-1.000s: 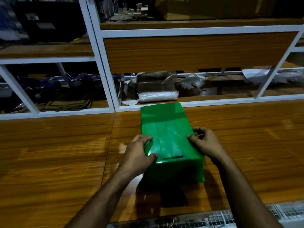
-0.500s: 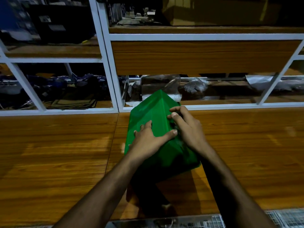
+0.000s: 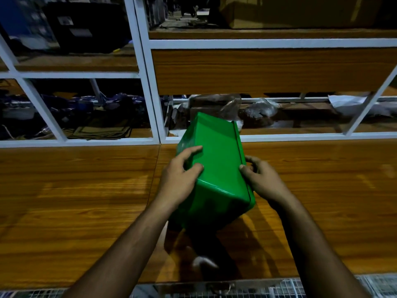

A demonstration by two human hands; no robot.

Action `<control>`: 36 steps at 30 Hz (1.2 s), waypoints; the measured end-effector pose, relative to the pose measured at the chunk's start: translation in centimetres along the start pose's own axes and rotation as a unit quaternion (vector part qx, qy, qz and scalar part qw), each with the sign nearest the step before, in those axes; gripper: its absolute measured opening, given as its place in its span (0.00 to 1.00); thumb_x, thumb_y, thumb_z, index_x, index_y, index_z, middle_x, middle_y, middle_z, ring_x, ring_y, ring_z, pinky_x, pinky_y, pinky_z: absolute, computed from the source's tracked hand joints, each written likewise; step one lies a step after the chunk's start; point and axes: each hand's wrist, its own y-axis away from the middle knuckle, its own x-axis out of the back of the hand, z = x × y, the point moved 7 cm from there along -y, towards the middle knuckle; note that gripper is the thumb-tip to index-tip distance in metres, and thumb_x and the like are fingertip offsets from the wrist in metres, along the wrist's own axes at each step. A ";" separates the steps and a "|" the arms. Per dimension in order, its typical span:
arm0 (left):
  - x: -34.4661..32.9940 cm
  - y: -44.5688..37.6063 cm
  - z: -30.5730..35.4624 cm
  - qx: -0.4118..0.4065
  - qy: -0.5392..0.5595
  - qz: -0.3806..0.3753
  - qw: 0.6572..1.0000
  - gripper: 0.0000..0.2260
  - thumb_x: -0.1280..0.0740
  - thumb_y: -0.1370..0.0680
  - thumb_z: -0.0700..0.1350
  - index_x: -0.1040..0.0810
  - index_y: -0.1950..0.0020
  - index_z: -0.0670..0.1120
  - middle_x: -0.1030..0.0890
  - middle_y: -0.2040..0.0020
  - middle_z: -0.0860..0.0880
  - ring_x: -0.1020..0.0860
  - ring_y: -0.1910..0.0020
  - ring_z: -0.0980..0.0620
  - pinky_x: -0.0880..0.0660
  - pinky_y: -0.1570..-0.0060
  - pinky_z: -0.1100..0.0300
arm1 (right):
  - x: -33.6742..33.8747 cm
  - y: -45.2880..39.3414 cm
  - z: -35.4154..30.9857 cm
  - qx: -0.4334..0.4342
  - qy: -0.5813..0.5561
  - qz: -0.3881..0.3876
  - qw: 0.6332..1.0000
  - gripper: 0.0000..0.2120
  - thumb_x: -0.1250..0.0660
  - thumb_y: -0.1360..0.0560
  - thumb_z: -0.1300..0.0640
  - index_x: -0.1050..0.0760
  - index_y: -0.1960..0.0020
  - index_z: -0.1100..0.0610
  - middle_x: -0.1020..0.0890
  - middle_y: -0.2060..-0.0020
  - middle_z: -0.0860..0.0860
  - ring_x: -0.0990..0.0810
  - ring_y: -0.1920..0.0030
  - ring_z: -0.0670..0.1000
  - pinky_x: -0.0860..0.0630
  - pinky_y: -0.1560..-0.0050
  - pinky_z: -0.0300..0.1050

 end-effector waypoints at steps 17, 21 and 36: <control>-0.4 -1.0 -1.0 0.002 -0.101 -0.009 0.995 0.27 0.42 0.30 0.73 0.19 0.44 0.57 0.18 0.47 0.53 0.21 0.46 0.52 0.23 0.46 0.50 | -3.6 0.5 -4.2 0.090 -0.105 -0.086 0.987 0.13 0.42 0.18 0.61 0.25 0.36 0.56 0.18 0.46 0.52 0.19 0.51 0.49 0.23 0.56 0.39; 1.6 -1.6 -1.9 0.059 -0.043 -0.002 0.997 0.18 0.32 0.27 0.62 0.18 0.45 0.51 0.16 0.51 0.51 0.19 0.53 0.53 0.21 0.53 0.53 | -0.1 -1.6 -0.2 0.070 0.234 0.061 0.968 0.18 0.34 0.23 0.55 0.26 0.33 0.55 0.20 0.38 0.52 0.22 0.39 0.53 0.25 0.40 0.45; 4.1 -0.4 -9.4 0.169 -0.080 0.023 0.982 0.13 0.32 0.22 0.42 0.21 0.38 0.48 0.16 0.47 0.48 0.19 0.54 0.52 0.19 0.58 0.56 | -0.3 -1.9 4.5 -0.039 0.241 0.067 0.968 0.15 0.39 0.19 0.55 0.26 0.33 0.55 0.18 0.47 0.54 0.22 0.60 0.46 0.26 0.67 0.34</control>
